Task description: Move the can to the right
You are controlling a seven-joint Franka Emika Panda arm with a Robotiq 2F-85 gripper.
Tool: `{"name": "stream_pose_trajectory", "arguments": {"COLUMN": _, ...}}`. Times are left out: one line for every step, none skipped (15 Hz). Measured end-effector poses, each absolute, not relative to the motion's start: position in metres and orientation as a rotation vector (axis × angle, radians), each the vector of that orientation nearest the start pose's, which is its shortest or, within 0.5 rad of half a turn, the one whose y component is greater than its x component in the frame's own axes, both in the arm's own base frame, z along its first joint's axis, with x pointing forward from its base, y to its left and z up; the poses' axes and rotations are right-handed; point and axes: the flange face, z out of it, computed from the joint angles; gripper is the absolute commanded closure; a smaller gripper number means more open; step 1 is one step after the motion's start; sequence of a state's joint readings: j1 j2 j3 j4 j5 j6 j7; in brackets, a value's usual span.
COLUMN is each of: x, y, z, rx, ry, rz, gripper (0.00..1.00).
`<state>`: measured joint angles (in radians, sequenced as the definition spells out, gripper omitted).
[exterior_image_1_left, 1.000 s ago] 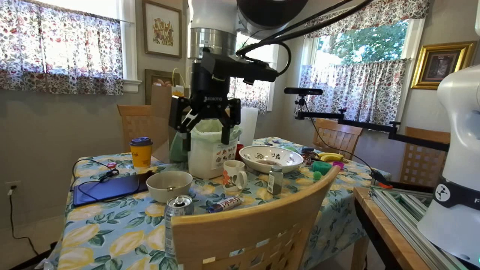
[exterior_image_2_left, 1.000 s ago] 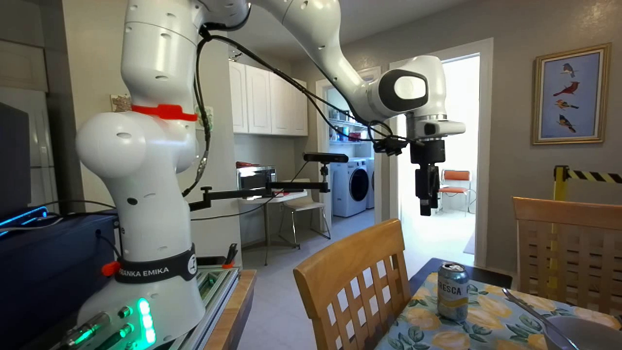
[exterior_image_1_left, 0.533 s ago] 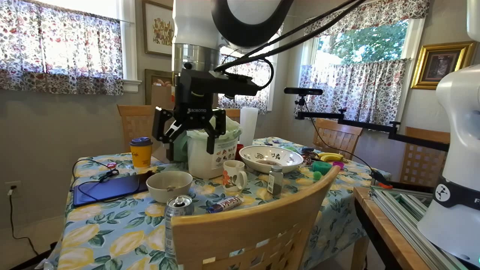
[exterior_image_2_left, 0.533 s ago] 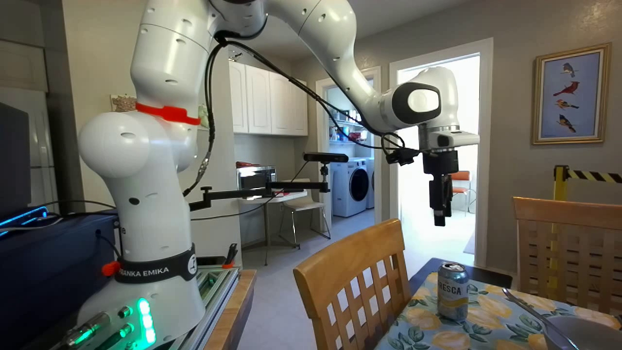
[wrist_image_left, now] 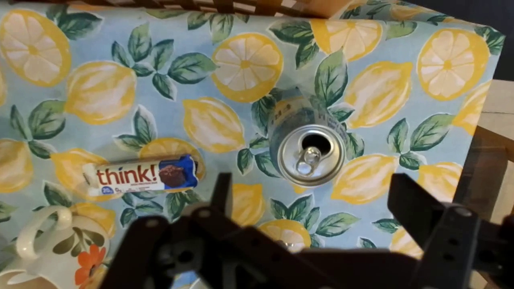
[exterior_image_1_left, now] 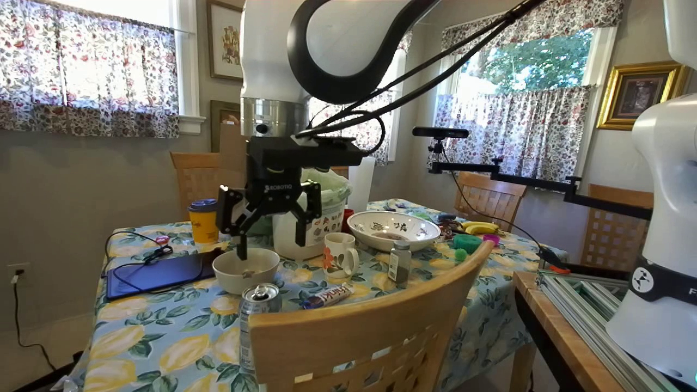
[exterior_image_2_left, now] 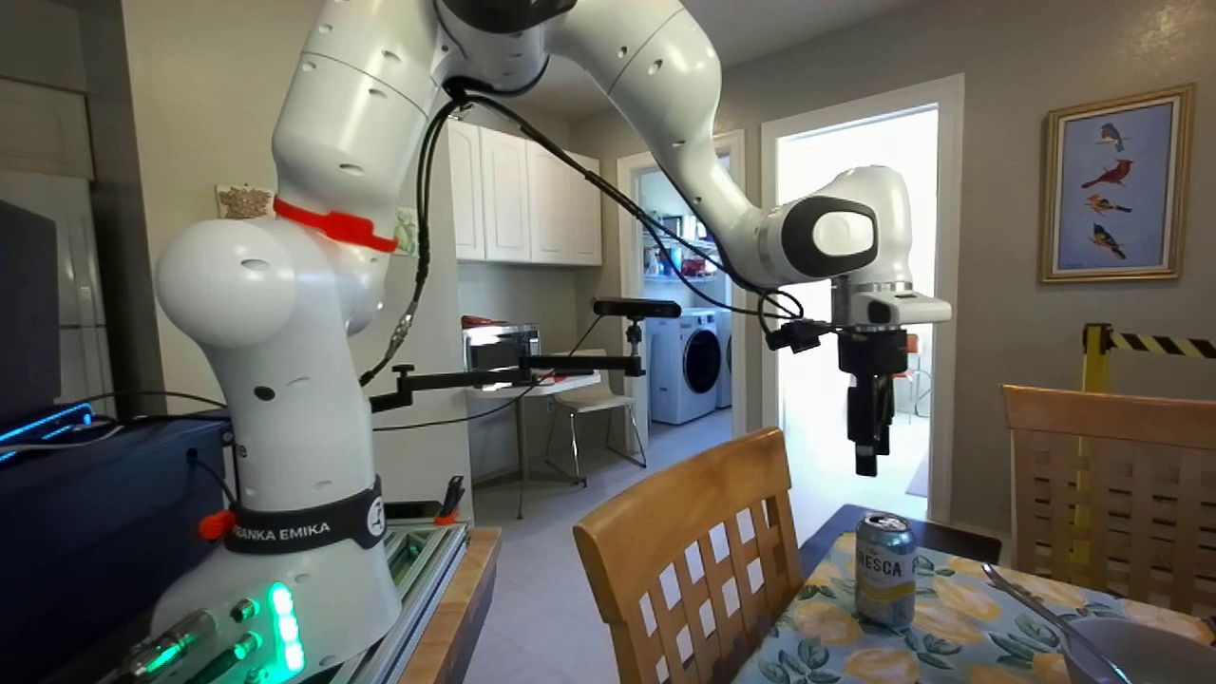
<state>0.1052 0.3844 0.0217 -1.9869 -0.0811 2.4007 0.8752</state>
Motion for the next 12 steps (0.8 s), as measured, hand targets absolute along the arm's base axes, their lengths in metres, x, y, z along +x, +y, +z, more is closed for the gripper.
{"name": "stream_pose_trajectory", "arguments": {"x": 0.608, "y": 0.078, "z": 0.268, "rx": -2.98, "ry": 1.075, "rz": -0.065, "gripper": 0.0}}
{"name": "stream_pose_trajectory", "arguments": {"x": 0.609, "y": 0.08, "z": 0.263, "rx": -2.978, "ry": 1.077, "rz": -0.055, "gripper": 0.0}}
{"name": "stream_pose_trajectory", "arguments": {"x": 0.609, "y": 0.082, "z": 0.259, "rx": -2.978, "ry": 1.078, "rz": -0.046, "gripper": 0.0}}
{"name": "stream_pose_trajectory", "arguments": {"x": 0.61, "y": 0.083, "z": 0.255, "rx": -2.976, "ry": 1.081, "rz": -0.038, "gripper": 0.0}}
{"name": "stream_pose_trajectory", "arguments": {"x": 0.61, "y": 0.084, "z": 0.252, "rx": -2.971, "ry": 1.088, "rz": -0.028, "gripper": 0.0}}
{"name": "stream_pose_trajectory", "arguments": {"x": 0.611, "y": 0.084, "z": 0.249, "rx": -2.967, "ry": 1.094, "rz": -0.022, "gripper": 0.0}}
{"name": "stream_pose_trajectory", "arguments": {"x": 0.612, "y": 0.083, "z": 0.246, "rx": -2.963, "ry": 1.102, "rz": -0.02, "gripper": 0.0}}
{"name": "stream_pose_trajectory", "arguments": {"x": 0.614, "y": 0.082, "z": 0.244, "rx": -2.95, "ry": 1.115, "rz": -0.017, "gripper": 0.0}}
{"name": "stream_pose_trajectory", "arguments": {"x": 0.616, "y": 0.081, "z": 0.242, "rx": -2.94, "ry": 1.126, "rz": -0.019, "gripper": 0.0}}
{"name": "stream_pose_trajectory", "arguments": {"x": 0.618, "y": 0.079, "z": 0.24, "rx": -2.931, "ry": 1.136, "rz": -0.018, "gripper": 0.0}}
{"name": "stream_pose_trajectory", "arguments": {"x": 0.62, "y": 0.077, "z": 0.238, "rx": -2.924, "ry": 1.147, "rz": -0.015, "gripper": 0.0}}
{"name": "stream_pose_trajectory", "arguments": {"x": 0.621, "y": 0.075, "z": 0.236, "rx": -2.92, "ry": 1.157, "rz": -0.012, "gripper": 0.0}}
